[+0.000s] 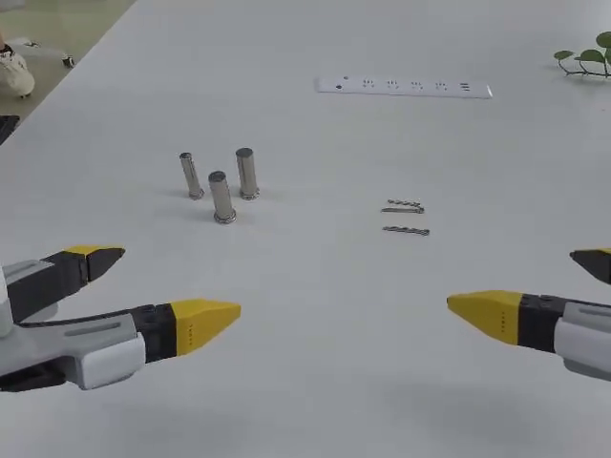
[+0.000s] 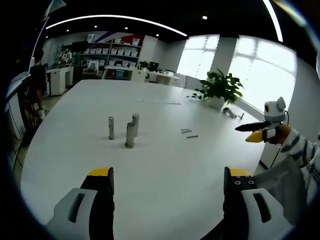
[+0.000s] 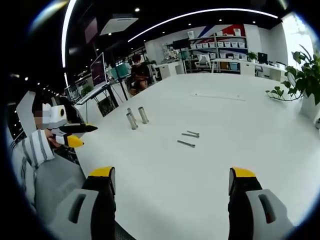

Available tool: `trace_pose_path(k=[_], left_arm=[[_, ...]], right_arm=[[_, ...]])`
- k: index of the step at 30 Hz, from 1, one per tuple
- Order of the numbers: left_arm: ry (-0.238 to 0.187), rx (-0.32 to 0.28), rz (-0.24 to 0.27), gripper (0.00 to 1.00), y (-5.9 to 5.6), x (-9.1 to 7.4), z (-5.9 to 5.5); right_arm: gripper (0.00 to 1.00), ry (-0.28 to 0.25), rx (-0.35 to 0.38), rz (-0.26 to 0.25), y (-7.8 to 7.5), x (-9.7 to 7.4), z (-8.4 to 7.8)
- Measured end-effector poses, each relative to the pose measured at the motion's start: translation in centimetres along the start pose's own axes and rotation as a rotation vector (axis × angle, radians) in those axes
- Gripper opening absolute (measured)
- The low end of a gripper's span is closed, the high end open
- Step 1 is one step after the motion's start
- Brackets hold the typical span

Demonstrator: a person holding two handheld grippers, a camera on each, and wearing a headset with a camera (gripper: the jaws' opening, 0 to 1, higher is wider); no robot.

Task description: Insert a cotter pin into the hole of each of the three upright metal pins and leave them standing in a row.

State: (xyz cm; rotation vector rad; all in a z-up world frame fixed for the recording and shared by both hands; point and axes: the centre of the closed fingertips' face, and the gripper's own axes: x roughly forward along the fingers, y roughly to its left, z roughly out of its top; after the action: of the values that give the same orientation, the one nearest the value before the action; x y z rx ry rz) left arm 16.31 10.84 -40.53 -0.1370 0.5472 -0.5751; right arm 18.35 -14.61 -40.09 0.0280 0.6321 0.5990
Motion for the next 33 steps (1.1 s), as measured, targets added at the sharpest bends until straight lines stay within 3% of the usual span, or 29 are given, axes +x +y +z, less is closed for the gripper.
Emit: trace_pose_path(k=[7,22,33], left_arm=[[0.027,0.022,-0.013,0.88,-0.3,0.6,-0.1],[0.034,0.058,-0.022,0.84,0.4,2.5,1.4],[0.023,0.096,0.000,0.77,2.1,4.2,2.6]], right_arm=[[0.93,-0.003,-0.006,-0.004,-0.2,-0.1,0.3],[0.92,0.018,-0.007,0.008,-0.1,0.3,0.0],[0.92,0.044,-0.046,0.014,-0.1,0.3,-0.2]])
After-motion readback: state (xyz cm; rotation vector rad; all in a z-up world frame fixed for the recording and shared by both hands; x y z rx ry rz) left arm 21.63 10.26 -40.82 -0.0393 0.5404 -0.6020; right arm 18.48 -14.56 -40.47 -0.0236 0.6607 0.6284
